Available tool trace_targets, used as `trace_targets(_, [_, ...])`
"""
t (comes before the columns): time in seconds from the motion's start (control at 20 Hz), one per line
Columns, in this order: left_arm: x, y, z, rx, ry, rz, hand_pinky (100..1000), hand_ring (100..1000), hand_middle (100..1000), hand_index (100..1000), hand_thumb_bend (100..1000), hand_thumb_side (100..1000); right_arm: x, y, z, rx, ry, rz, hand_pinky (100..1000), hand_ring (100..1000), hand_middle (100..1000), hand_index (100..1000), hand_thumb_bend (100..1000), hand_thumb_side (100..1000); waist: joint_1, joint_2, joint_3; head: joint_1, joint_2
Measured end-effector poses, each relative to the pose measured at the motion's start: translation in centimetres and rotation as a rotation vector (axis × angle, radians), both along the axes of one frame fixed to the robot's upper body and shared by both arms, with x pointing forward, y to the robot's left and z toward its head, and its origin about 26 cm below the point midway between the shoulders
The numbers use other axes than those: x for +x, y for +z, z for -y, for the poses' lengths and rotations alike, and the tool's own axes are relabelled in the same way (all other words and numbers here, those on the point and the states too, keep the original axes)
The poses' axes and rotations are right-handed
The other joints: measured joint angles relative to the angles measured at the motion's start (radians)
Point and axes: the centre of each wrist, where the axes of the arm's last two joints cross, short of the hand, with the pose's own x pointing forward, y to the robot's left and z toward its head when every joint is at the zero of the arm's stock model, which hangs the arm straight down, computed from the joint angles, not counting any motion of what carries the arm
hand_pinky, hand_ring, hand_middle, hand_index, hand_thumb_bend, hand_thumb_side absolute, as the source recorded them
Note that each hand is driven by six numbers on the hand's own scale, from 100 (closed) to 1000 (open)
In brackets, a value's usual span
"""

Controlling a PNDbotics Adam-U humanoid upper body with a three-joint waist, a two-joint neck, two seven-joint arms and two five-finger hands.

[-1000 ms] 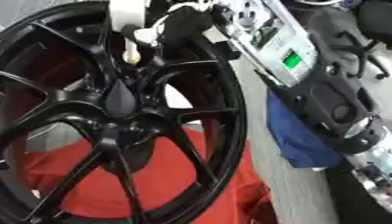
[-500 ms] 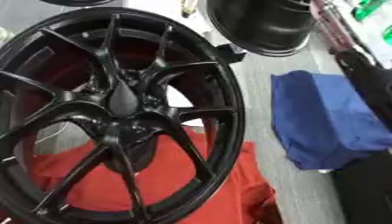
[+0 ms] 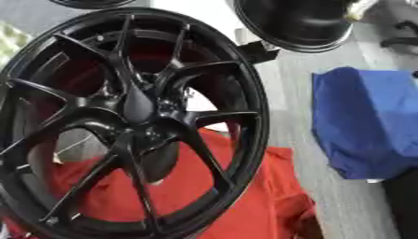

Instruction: Pull the pin out of the wheel hub.

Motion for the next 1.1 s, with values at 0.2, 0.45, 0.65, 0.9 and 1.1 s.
trace_targets(0.2, [0.0, -0.1, 0.0, -0.01, 0.001, 0.0, 733, 634, 559, 757, 139, 992, -0.4, -5.2, 1.4, 0.059, -0.108, -0.041, 765, 821, 711, 873, 562, 373, 0.009, 0.0, 0.002, -0.001, -0.002])
trace_targets(0.45, [-0.1, -0.4, 0.1, -0.013, 0.0, -0.006, 734, 634, 559, 758, 139, 992, -2.3, -11.2, 2.2, 0.111, -0.234, -0.075, 787, 881, 812, 948, 306, 999, 0.011, -0.007, 0.017, -0.013, 0.0])
trace_targets(0.65, [-0.2, -0.5, 0.1, -0.013, -0.002, -0.011, 734, 634, 559, 758, 138, 990, -4.6, -14.5, 2.2, 0.137, -0.337, -0.074, 783, 882, 812, 950, 296, 991, 0.009, -0.015, 0.027, -0.026, 0.004])
trace_targets(0.9, [-0.3, -0.9, 0.4, -0.011, -0.014, -0.021, 734, 634, 558, 757, 135, 986, -7.7, -16.7, 0.7, 0.147, -0.439, -0.041, 712, 744, 566, 810, 376, 342, 0.005, -0.027, 0.039, -0.041, 0.013])
trace_targets(1.1, [-0.3, -1.0, 0.6, -0.003, -0.027, -0.027, 734, 633, 558, 757, 132, 982, -7.4, -16.5, -2.5, 0.179, -0.436, 0.039, 698, 727, 541, 810, 269, 339, -0.002, -0.027, 0.058, -0.055, 0.019])
